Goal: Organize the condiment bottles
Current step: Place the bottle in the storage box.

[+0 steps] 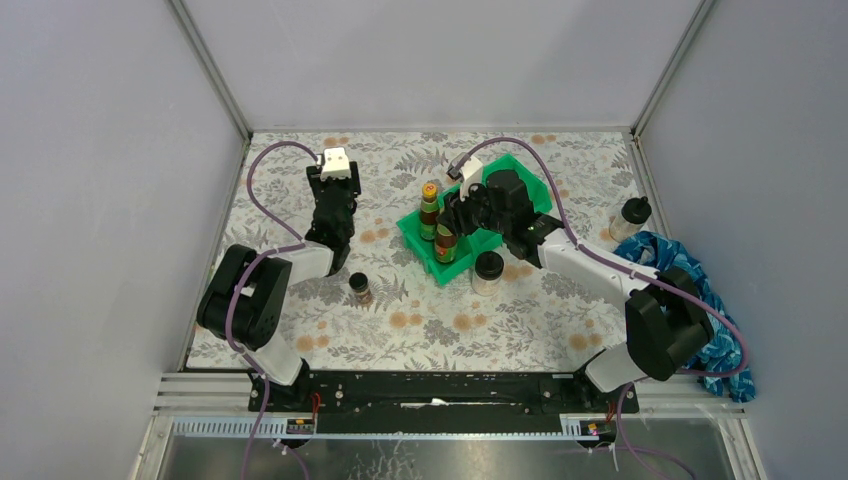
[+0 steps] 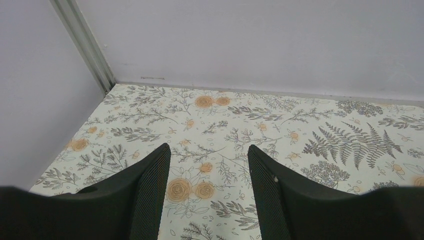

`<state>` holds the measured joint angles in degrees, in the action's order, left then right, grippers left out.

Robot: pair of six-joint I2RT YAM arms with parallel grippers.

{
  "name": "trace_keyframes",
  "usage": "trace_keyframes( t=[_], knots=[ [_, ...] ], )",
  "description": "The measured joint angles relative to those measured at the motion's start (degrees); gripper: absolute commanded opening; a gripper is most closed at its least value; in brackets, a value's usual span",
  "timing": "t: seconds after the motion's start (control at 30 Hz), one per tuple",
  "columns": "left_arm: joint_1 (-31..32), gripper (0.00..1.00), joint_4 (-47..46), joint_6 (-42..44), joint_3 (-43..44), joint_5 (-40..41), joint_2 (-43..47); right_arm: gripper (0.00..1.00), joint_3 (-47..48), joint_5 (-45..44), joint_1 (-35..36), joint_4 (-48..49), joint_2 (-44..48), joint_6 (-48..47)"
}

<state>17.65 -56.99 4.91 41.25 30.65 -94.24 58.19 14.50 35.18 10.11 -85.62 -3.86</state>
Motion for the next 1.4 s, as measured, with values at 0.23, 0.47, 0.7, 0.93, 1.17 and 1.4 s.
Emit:
trace_keyframes(
  t=[0.23,0.47,0.7,0.93,1.17,1.4],
  knots=[
    [0.02,0.64,-0.04,0.00,0.00,0.07,-0.02,0.00,0.00,0.15,-0.04,0.48,-0.39,0.24],
    [0.37,0.64,-0.07,0.00,0.00,0.24,-0.02,0.00,0.00,0.17,-0.11,0.96,-0.66,0.35],
    [0.39,0.64,-0.09,0.00,0.00,0.33,-0.44,0.00,0.00,0.17,-0.11,0.98,-0.70,0.37],
    [0.66,0.64,-0.09,0.02,0.00,0.39,-0.48,0.00,0.00,0.17,-0.11,1.16,-0.81,0.55],
    [0.70,0.64,-0.09,0.02,0.00,0.44,-0.48,0.12,0.00,0.17,-0.11,1.40,-0.94,0.74],
    [0.70,0.64,-0.11,0.00,0.00,0.46,-0.48,0.40,0.00,0.20,-0.13,1.40,-0.94,0.83]
  ],
)
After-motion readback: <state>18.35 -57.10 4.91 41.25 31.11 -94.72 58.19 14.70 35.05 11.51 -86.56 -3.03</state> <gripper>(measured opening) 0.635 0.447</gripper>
